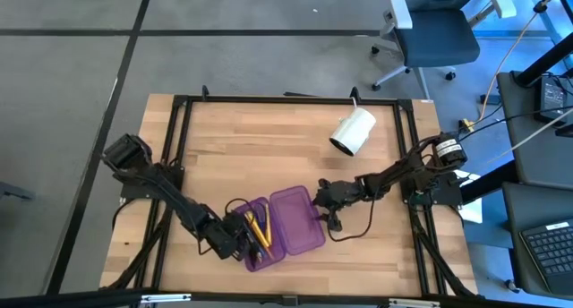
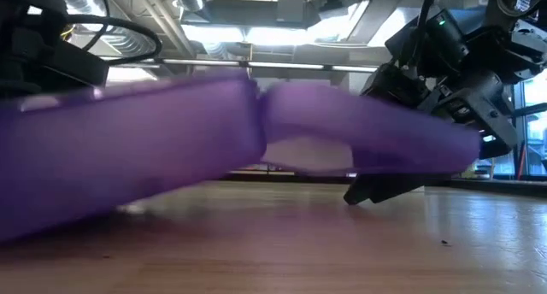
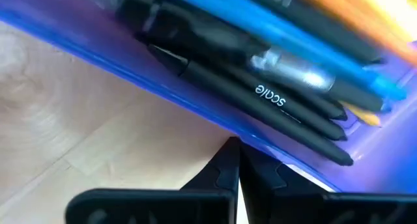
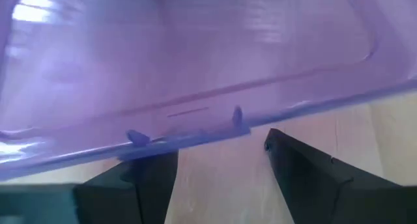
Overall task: Pick & place school supplies into a supply box
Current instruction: Close the purple box organizer
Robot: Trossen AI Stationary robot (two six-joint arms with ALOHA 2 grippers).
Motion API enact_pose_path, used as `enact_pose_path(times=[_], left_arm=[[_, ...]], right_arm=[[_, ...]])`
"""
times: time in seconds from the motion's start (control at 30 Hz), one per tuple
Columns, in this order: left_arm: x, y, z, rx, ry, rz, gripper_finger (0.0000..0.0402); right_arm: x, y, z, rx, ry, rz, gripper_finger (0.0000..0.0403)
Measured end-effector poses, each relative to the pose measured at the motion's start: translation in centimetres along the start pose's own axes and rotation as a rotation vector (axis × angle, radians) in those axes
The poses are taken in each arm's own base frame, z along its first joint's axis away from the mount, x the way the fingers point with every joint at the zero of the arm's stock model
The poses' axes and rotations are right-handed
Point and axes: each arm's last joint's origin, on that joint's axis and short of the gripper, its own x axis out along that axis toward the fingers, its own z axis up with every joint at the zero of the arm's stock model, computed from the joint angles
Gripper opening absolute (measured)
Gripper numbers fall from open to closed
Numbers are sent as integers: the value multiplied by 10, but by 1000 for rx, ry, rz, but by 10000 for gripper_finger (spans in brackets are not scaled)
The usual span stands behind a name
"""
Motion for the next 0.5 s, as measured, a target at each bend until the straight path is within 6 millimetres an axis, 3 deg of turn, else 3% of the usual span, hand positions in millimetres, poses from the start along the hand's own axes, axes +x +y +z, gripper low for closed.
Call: enact_pose_path(times=[0.2, 0.5], left_arm=[[-9, -6, -1, 37, -25, -31, 2], [-10, -5, -1, 42, 1, -14, 2]], right_arm=[[-5, 1, 6, -1, -32, 16, 242], [-35, 9, 34, -41, -127, 44, 242]])
